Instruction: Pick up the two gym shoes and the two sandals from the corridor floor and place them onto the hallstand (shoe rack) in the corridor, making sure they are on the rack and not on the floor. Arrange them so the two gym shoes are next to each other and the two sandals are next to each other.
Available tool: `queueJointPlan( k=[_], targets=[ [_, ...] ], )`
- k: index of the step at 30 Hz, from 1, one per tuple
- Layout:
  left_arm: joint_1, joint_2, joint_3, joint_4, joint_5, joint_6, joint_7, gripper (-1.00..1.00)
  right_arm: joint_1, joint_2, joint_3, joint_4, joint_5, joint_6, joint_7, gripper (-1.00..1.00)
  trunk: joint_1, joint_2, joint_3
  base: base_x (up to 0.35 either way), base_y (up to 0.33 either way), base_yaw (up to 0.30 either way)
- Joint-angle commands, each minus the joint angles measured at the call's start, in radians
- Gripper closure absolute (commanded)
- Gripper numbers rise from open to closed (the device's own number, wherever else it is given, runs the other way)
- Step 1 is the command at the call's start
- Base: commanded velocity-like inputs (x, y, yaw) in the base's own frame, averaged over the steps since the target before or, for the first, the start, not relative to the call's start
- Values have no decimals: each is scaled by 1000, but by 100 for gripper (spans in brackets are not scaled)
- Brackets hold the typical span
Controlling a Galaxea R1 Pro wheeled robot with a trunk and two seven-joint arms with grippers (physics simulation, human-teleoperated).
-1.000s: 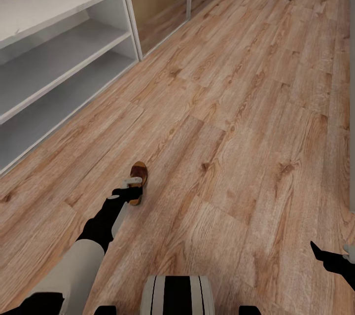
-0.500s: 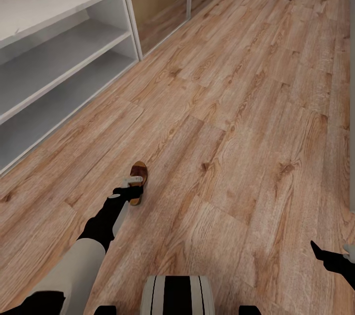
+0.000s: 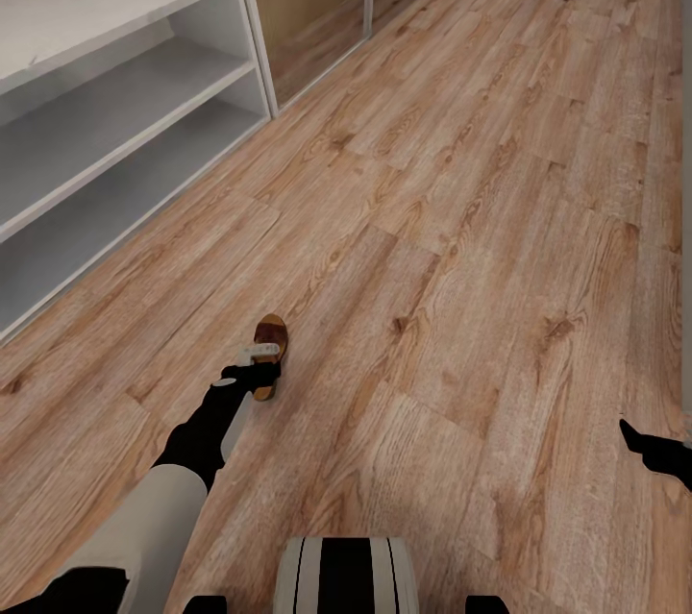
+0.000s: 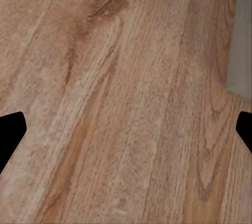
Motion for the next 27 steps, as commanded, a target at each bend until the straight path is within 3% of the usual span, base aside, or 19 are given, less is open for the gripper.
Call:
queueJointPlan(
  k=[1, 13, 27],
  targets=[
    [0, 0, 0, 0, 0, 0, 0, -100, -13, -6, 3, -3, 5, 20, 1, -100, 0, 0, 0, 0, 0, 0],
    [0, -1, -1, 1, -1, 0, 0, -100, -61, -24, 70, -14, 35, 88, -3, -100, 0, 0, -10, 0, 0, 0],
    [0, 0, -1, 2, -2, 0, 1, -100, -67, -29, 83, -21, 38, 96, -1, -100, 0, 0, -31, 0, 0, 0]
  ],
)
